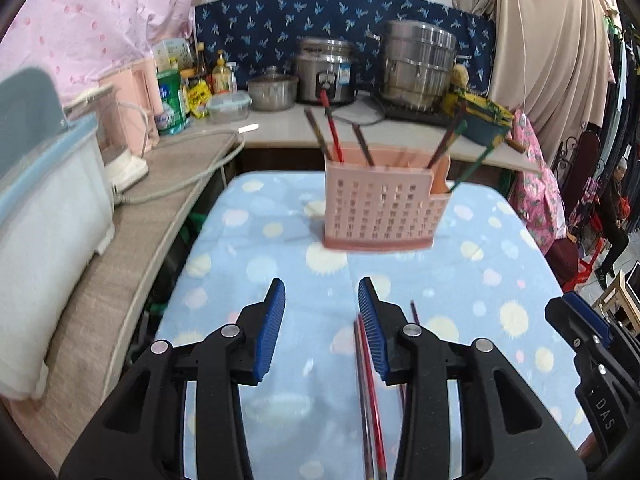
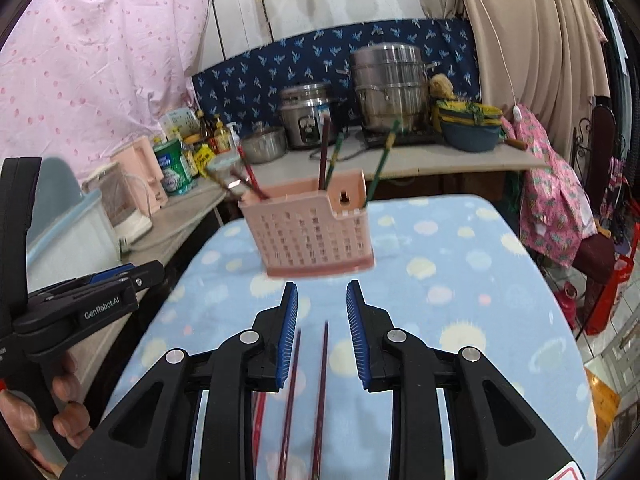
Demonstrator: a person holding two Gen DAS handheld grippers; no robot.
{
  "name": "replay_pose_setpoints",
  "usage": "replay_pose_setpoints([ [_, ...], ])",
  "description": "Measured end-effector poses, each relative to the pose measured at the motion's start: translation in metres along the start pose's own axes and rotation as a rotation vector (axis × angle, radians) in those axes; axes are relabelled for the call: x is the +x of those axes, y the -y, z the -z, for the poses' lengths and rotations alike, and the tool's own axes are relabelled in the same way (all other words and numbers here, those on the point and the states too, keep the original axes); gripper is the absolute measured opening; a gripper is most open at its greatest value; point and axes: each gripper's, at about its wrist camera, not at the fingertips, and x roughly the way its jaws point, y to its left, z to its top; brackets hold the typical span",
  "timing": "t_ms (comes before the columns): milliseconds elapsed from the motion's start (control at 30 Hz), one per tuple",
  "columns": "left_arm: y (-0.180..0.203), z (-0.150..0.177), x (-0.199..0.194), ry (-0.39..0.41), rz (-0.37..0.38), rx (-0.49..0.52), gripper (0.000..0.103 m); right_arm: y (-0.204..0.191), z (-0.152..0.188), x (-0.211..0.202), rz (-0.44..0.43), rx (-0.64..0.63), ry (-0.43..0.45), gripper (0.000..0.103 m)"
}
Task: Organize utensils
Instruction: 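Move both open tools back over the remaining chopsticks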
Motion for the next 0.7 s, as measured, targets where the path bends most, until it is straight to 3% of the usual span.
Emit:
replay_pose_setpoints([
  [200, -0.002, 0.042, 0.009, -0.079, -0.006, 0.000, 0.036, 0.004, 0.050, 0.000, 0.015, -0.006, -0.095, 0.025],
  [700, -0.005, 0.115, 0.022, -0.218, -0.005, 0.010, 0.037, -0.001, 0.133, 0.014, 0.004, -0.007, -0.263, 0.025],
])
